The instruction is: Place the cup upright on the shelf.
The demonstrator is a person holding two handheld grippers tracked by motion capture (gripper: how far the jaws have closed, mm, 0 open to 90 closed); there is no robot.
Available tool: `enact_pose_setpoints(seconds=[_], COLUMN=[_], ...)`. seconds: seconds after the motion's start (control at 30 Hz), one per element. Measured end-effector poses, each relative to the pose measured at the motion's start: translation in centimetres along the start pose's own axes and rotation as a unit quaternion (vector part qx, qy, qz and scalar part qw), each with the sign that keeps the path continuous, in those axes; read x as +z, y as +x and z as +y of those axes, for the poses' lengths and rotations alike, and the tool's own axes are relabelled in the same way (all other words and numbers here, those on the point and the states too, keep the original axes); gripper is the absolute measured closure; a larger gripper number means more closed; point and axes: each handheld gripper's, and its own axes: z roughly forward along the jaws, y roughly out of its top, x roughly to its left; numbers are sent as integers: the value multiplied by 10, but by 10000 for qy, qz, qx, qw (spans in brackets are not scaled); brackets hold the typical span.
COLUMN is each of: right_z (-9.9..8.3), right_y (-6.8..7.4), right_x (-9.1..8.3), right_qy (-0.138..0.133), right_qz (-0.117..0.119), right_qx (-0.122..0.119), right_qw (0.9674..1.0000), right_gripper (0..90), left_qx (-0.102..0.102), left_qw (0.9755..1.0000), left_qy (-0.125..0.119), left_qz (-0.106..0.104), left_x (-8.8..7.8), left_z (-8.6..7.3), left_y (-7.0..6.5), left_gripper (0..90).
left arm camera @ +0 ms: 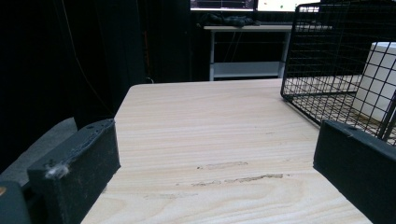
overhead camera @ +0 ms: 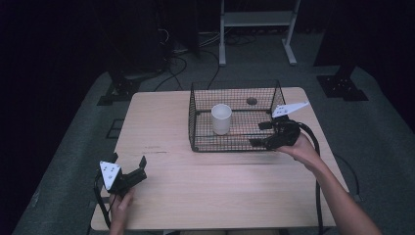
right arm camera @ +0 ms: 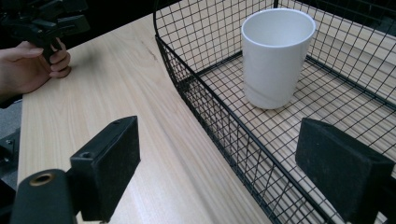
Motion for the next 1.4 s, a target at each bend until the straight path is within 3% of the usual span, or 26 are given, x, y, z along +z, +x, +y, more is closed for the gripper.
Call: enact_pose_setpoints(seconds=[0.93, 1.4], right_z=[-36, -53], right_y=[7, 14], right_x=[-15, -21], right_qy=[-40, -95], right_qz=[17, -98], right_qx=[125, 123], right_qw=[9999, 9998], right_gripper=[131, 132], left_qx=[-5, 3], left_qw=[10000, 10000], left_qy=[-3, 3], left_qz=[1, 0], left_x=[0, 0], left_z=[0, 0], left_y=[0, 0], left_gripper=[0, 0])
